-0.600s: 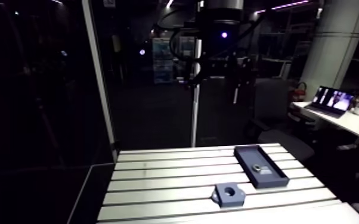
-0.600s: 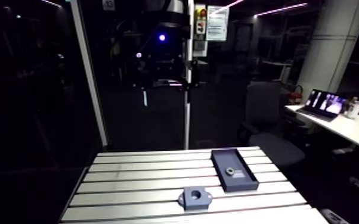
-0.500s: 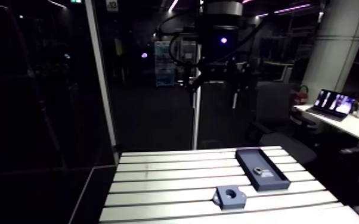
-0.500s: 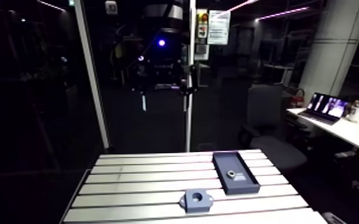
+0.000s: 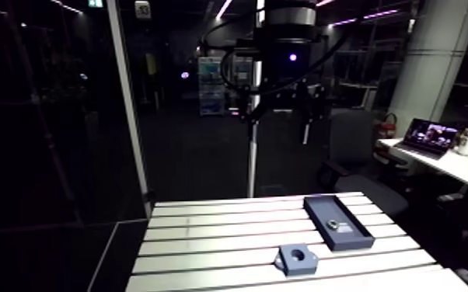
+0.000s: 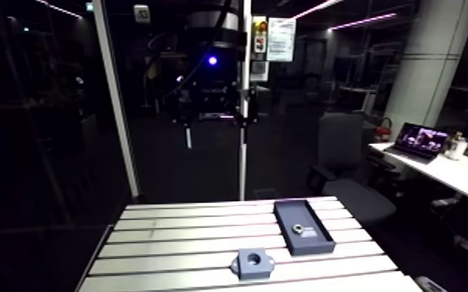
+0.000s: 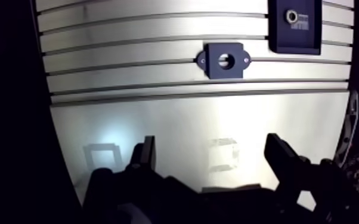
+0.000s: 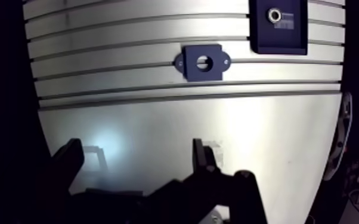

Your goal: Pick up the bearing and press it into the housing until flush.

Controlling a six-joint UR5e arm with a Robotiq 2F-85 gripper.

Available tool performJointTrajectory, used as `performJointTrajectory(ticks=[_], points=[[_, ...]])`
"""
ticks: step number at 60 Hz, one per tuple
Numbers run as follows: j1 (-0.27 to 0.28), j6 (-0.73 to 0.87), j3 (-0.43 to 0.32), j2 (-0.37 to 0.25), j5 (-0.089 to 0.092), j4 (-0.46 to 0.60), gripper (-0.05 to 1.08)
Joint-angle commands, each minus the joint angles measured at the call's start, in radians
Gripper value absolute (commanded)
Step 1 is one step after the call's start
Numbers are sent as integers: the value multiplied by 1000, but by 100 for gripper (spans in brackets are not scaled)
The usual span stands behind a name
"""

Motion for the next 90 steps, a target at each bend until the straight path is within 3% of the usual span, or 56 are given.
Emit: performJointTrajectory(ticks=[1, 12, 17, 45, 74, 90], points=[[-115, -130, -2, 18, -5, -72, 1], [-255, -317, -1, 64, 0, -118, 1], [-286, -366, -2, 93, 2, -136, 1], [-300, -456, -16, 279, -5, -262, 1], [-323, -456, -55, 412, -8, -323, 1], [-337, -456, -65, 494, -60, -386, 1]])
